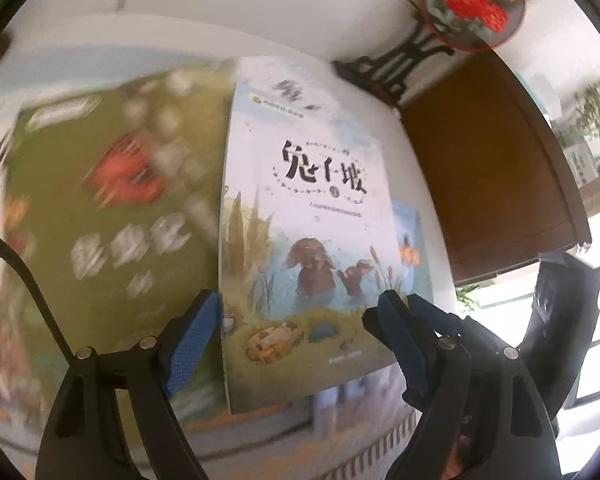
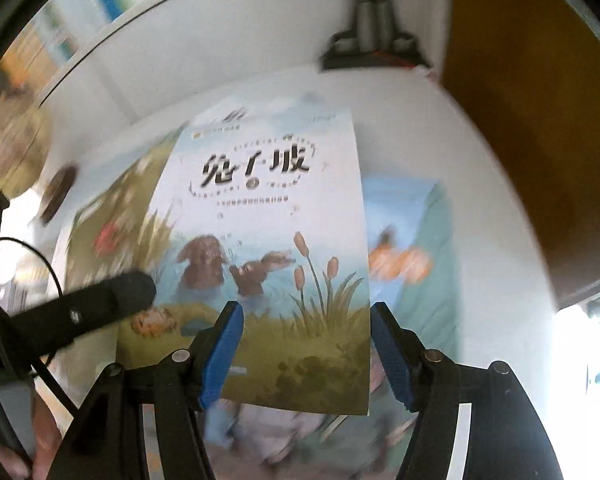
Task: Organize books
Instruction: 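Close both grippers on the rabbit book's edge and lift it, then carry the rabbit book toward the globe and lower it onto the stack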
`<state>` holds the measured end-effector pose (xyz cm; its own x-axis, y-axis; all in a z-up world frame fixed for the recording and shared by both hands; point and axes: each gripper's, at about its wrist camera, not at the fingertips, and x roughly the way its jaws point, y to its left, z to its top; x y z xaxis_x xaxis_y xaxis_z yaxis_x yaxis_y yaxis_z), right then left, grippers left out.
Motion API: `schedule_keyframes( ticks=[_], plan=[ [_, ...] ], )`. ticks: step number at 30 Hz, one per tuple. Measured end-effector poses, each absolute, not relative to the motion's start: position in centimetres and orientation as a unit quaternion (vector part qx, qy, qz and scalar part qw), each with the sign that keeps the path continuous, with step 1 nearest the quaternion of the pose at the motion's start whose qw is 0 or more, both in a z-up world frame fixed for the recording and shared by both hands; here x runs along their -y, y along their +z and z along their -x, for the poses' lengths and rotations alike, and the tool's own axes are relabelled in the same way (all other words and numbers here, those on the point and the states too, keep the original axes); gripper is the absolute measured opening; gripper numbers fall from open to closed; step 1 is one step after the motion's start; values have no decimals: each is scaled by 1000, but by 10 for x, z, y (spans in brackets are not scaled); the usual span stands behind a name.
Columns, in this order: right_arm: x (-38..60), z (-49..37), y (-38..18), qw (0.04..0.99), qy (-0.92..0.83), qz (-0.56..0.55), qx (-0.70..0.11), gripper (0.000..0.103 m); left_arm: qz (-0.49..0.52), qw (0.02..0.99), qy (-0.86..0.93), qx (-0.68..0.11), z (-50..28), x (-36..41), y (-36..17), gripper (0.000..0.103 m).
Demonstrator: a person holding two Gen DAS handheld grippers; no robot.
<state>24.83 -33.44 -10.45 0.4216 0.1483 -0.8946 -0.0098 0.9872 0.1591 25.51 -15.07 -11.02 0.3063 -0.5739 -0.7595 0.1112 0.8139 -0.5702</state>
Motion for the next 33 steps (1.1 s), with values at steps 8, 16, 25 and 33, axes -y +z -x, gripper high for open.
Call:
schedule_keyframes(
  ticks=[8,16,25,33],
  plan=[
    [316,-226,-107,845,52,-51,-530,66,239,783,-197,-539,-244,139,-114,70],
    [341,-222,-106,843,62,-141,-515,66,361,733,-282,-503,-231,130,-87,70],
    [358,-215,-109,823,84,-211,-521,67,417,681,-274,-536,-240,149,-128,13],
    [401,-219,-132,729,141,-441,-504,81,481,617,-323,-533,-246,142,-124,13]
  ],
)
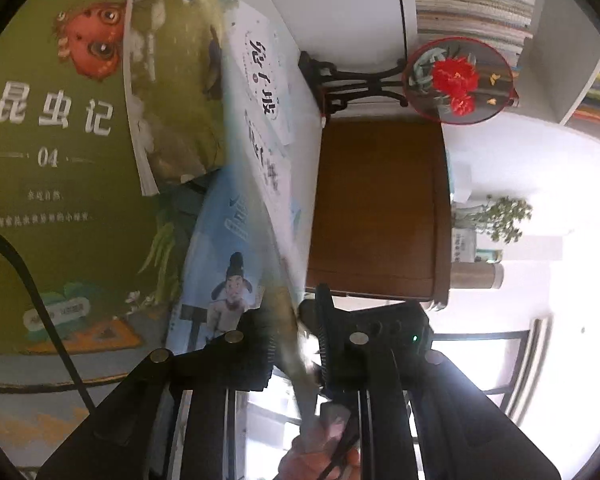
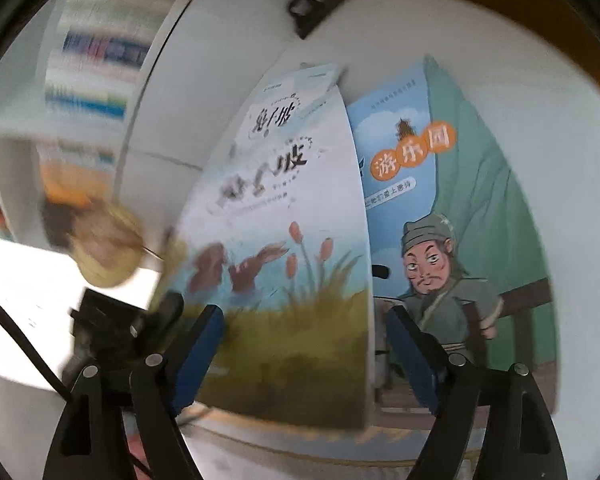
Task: Organize books
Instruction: 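Carry the rabbit book toward the globe and lower it onto the stack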
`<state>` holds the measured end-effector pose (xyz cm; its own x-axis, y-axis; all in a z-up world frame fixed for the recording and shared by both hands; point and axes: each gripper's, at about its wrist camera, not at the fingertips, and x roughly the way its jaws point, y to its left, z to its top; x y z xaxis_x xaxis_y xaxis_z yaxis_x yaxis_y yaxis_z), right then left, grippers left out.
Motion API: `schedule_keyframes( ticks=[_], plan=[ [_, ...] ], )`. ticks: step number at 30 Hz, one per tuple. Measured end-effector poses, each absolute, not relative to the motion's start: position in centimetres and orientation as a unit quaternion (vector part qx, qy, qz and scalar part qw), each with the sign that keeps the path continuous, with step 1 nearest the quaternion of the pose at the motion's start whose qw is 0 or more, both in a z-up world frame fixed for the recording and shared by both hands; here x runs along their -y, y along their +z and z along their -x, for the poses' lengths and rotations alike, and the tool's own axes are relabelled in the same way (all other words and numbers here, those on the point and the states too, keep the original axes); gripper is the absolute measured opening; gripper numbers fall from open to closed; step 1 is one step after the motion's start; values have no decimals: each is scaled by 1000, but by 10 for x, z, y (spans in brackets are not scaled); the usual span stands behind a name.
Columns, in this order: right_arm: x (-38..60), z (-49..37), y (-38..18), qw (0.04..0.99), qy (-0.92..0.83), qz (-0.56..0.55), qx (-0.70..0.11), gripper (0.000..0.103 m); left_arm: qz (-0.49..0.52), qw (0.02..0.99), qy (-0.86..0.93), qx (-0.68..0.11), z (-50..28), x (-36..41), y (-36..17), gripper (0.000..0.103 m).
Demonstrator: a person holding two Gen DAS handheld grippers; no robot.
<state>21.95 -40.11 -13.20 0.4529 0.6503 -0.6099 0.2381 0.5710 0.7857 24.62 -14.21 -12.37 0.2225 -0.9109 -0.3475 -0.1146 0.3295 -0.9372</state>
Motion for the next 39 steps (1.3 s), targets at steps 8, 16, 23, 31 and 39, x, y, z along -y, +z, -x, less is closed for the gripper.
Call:
schedule_keyframes(
  ticks=[8,16,23,31,39],
  plan=[
    [362,-215,-100,798,147,-277,-514,28,278,734,-224,-578,-233,151,-108,22],
    [298,-193,-87,839,170,-58,-513,27,82,815,-161,-550,-197,168,-84,25],
    [281,-162,-67,856,206,12,-473,27,82,830,-159,-528,-165,145,-60,23],
    [246,-135,-27,869,236,28,-433,27,100,850,-154,-494,-139,100,-28,24],
    [147,-112,13,884,249,36,-395,27,114,877,-146,-443,-108,-9,13,24]
  ],
)
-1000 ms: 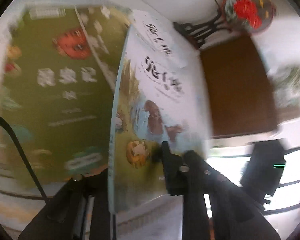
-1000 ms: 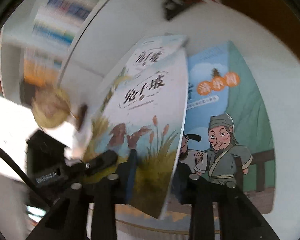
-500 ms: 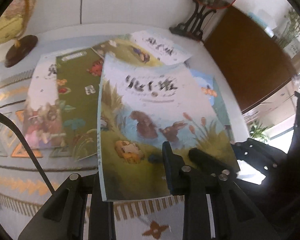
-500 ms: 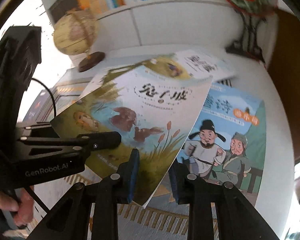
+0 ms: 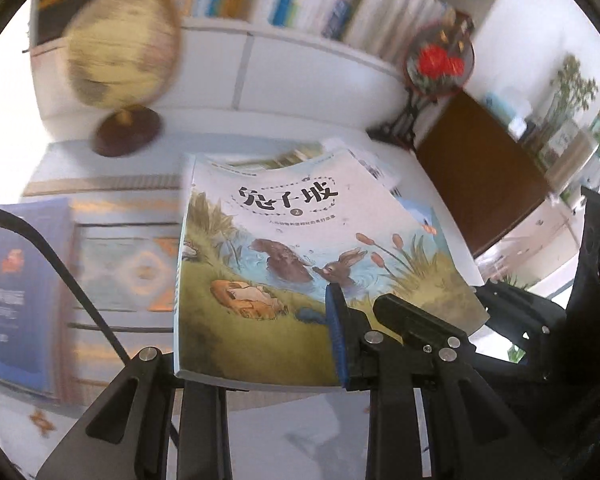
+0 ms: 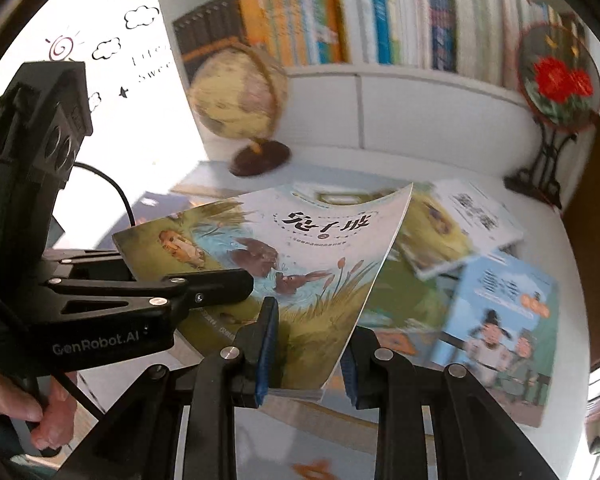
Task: Organize books
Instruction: 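Carry the rabbit book toward the globe and lower it onto the stack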
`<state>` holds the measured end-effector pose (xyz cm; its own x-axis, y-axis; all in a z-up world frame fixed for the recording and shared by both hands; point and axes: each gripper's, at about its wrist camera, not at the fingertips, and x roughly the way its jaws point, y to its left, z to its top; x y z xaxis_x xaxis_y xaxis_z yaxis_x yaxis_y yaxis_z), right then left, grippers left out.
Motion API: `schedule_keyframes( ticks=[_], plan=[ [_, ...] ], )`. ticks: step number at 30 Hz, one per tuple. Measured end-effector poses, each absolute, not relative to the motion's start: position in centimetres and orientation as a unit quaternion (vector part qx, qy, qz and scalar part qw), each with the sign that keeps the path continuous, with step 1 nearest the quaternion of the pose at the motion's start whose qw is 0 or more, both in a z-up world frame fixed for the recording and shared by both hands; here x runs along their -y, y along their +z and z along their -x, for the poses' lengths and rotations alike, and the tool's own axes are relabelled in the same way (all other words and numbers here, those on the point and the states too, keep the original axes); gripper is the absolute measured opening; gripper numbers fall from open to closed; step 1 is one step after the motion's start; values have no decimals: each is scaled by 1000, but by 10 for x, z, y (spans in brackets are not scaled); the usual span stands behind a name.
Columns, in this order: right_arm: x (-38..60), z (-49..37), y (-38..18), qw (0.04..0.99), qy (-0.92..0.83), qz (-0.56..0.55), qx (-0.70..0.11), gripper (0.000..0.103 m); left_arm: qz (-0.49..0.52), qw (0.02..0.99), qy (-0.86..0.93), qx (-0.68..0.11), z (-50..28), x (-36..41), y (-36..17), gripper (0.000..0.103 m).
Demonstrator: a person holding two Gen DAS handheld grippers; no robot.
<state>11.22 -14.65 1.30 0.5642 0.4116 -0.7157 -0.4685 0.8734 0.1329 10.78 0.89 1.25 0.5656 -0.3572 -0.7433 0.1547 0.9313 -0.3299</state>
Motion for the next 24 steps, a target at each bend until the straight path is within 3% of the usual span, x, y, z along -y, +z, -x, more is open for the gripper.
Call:
schedule_keyframes(
  ticks=[6,12,24],
  plan=[
    [37,-91,31,890,273,31,-364,28,130,893,-106,-417,-86,-125,31,24],
    [-62,-85,17,873,313,33,-373,28,144,890,-57,-430,-71,-216,14,24],
    [-137,-96,-29,857,296,49,-419,29,185,870,-57,-453,-83,-271,-39,25]
  ],
)
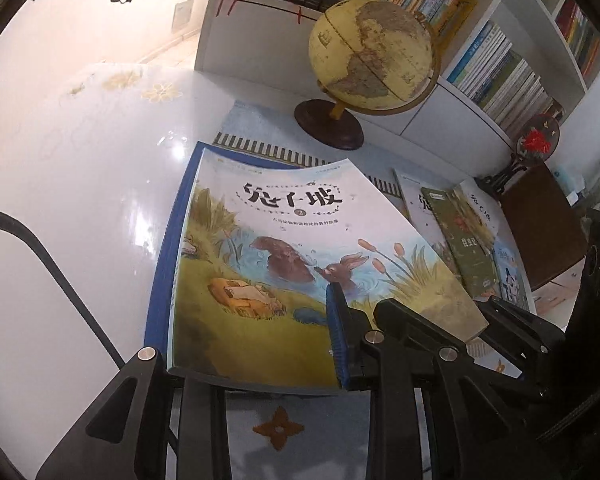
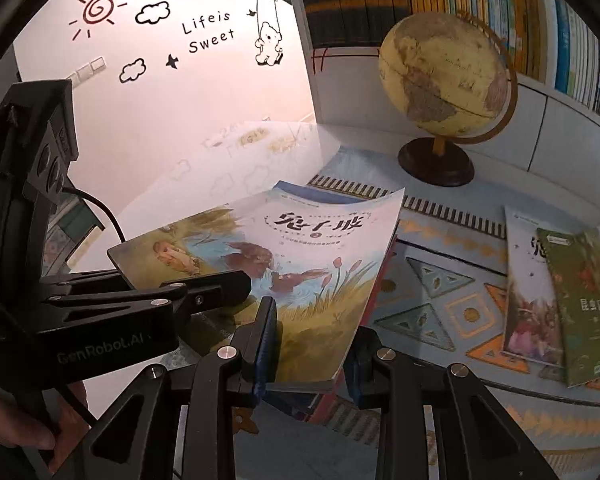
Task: Organize books
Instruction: 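Carry the rabbit book toward the globe and lower it onto the stack, then open both grippers and withdraw from the rabbit book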
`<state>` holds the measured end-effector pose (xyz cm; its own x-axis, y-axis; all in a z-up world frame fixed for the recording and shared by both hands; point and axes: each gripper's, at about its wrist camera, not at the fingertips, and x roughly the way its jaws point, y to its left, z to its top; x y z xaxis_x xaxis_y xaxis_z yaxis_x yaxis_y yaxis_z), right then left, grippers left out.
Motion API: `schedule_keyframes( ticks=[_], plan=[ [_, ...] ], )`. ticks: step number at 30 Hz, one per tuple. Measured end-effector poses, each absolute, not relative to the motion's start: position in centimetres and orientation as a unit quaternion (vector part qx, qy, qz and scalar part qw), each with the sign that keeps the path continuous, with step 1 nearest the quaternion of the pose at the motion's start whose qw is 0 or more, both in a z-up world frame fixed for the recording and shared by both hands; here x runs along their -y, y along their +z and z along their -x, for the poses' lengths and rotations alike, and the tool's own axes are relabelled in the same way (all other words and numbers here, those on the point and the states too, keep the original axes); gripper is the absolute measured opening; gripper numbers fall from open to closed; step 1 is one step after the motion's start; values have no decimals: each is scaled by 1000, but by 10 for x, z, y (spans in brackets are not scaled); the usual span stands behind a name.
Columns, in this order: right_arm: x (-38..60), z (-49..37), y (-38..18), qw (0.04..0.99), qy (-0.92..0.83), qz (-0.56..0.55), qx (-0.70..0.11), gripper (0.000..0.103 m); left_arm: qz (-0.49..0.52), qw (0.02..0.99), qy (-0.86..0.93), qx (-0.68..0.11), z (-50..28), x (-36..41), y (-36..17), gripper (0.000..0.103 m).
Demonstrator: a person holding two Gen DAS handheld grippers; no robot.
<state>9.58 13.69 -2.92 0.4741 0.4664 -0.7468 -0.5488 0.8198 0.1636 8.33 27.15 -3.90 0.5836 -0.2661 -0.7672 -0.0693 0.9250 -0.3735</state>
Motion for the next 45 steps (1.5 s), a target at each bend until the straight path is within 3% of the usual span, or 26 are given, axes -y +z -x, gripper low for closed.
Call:
schedule_keyframes(
  ticks=[13,26,33,39,45],
  plan=[
    [-150,-116,-60,833,282,12,-476,29,292,806,-42,-513,-77,-314,-84,33],
    [-154,-115,-82,820,270,-14,-505,30,302,798,1,-521,-63,-334,-93,33],
    [-152,-107,-87,812,263,3,-521,43,291,808,61,-509,-42,-340,-87,33],
    [-108,-75,-81,814,249,22,-525,46,280,807,83,-513,-19,-317,-82,33],
    [-20,-19,-76,822,210,-6,-529,47,269,812,44,-516,3,-246,-68,33]
  ],
)
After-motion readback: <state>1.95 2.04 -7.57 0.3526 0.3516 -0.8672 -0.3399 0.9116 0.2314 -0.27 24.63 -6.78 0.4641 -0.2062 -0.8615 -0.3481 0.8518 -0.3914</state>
